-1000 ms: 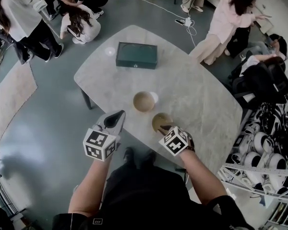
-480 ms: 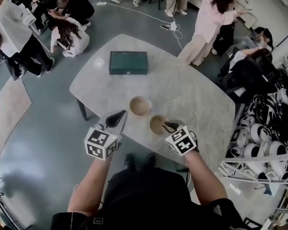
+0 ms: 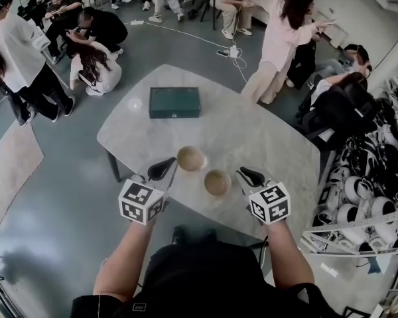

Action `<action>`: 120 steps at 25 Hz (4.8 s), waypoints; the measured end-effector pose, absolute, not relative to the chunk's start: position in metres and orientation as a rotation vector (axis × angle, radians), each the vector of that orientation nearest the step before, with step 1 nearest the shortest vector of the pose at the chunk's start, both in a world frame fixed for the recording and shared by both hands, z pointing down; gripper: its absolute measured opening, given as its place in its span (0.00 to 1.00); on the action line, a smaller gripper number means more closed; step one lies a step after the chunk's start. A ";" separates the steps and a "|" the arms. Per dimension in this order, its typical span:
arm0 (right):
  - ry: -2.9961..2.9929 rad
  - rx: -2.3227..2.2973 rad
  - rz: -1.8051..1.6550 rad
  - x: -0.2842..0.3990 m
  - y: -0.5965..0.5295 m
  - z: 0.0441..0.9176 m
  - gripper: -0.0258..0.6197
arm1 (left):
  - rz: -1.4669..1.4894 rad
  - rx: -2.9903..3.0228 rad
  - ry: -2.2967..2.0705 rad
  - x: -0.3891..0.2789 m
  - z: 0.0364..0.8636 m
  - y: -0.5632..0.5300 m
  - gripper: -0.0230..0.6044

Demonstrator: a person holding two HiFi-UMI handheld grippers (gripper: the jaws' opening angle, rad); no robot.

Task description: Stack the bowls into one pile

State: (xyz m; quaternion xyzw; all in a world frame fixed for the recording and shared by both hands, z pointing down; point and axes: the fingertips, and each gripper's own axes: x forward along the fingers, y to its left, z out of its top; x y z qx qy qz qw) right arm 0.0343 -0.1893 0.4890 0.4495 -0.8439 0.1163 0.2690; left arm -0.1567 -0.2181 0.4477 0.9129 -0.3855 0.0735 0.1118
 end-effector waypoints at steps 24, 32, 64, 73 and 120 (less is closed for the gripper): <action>-2.493 1.671 0.243 0.171 -0.173 0.416 0.05 | 0.340 2.800 -1.060 -0.051 0.443 -0.211 0.10; -2.475 1.658 0.320 0.173 -0.170 0.440 0.05 | 0.726 2.780 -0.940 -0.048 0.520 -0.219 0.27; -2.381 1.636 0.441 0.175 -0.199 0.483 0.05 | 1.747 2.646 -0.383 -0.060 0.715 -0.267 0.28; -2.347 1.661 0.446 0.178 -0.192 0.483 0.05 | 1.712 2.634 -0.386 -0.061 0.719 -0.269 0.13; -2.624 1.484 0.384 0.215 -0.149 0.429 0.05 | 1.257 2.708 -0.903 -0.003 0.555 -0.204 0.07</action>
